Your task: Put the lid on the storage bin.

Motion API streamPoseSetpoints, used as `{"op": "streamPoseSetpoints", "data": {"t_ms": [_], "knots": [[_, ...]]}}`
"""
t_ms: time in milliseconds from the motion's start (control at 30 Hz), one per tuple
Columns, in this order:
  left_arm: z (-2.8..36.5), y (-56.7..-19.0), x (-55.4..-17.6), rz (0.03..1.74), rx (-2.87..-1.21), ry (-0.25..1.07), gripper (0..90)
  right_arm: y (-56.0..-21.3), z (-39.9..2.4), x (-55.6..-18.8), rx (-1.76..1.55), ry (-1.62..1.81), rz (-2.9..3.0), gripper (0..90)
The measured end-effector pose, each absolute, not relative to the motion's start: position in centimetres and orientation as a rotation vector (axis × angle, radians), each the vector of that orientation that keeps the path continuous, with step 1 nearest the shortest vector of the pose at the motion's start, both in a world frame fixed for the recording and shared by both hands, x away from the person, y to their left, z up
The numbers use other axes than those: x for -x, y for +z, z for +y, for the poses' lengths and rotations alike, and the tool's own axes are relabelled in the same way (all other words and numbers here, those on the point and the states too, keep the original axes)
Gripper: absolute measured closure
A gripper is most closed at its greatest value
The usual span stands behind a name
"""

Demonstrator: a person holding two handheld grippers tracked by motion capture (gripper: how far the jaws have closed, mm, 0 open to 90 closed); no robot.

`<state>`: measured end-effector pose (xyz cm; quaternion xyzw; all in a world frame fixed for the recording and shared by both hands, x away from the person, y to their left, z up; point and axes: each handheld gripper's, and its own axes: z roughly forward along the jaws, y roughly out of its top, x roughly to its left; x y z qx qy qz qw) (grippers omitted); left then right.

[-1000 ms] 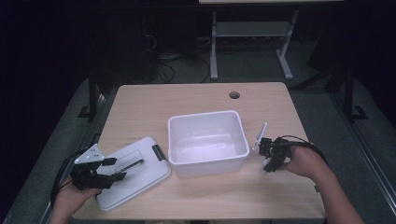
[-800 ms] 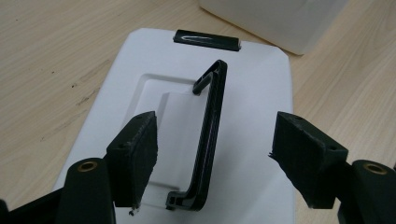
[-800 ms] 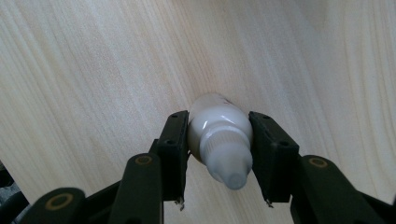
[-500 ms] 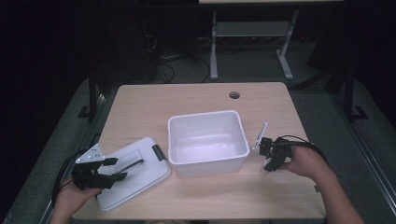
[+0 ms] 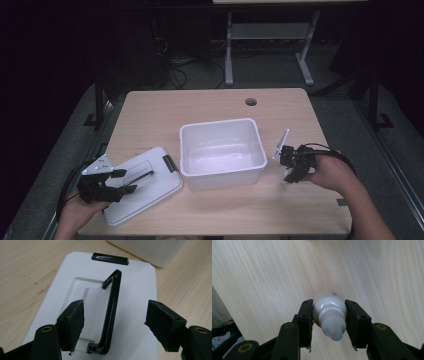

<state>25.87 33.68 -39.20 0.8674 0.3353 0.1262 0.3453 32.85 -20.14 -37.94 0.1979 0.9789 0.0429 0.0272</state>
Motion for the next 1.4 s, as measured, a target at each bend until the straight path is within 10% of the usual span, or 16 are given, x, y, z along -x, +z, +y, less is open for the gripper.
{"op": "streamPoseSetpoints", "data": {"t_ms": [1400], "knots": [[33.7, -39.8, -26.0, 0.891, -2.267, 0.313, 30.4, -27.7, -17.7, -31.7, -0.508, 0.162, 2.94, 59.4]]}}
